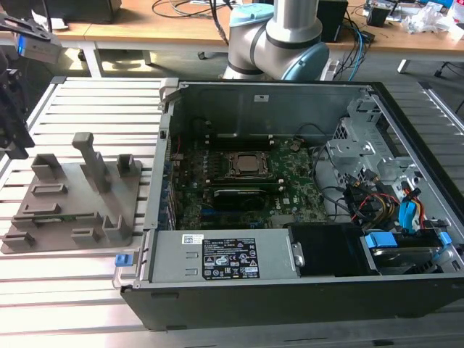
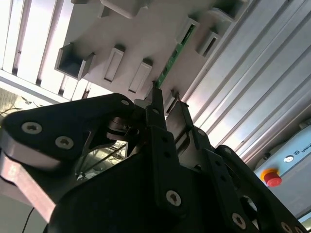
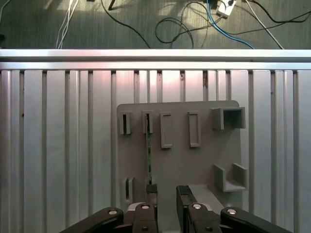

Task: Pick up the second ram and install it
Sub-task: 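Pick up the second ram and move it above second insertion slot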

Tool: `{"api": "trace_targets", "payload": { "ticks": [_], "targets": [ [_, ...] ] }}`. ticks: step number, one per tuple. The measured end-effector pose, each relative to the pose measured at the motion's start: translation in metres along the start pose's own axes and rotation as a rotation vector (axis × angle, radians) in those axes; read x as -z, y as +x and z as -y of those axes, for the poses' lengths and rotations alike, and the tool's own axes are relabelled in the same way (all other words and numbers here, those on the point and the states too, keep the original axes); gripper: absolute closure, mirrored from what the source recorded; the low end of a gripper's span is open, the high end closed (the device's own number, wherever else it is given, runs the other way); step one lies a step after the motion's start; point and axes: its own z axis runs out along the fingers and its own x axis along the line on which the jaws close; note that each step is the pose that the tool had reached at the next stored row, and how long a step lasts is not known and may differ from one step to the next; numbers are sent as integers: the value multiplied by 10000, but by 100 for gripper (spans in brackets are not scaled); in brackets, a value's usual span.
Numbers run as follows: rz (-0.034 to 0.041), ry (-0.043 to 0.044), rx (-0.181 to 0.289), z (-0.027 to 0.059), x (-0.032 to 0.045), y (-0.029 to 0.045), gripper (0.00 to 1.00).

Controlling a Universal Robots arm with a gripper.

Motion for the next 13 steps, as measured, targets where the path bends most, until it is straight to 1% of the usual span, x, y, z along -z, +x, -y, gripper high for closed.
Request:
{"api": "trace_targets", "payload": {
  "ticks": [6,13],
  "targets": [
    [0,0,0,2,-75,0,70],
    [0,0,0,3,-133,0,70]
  ]
}}
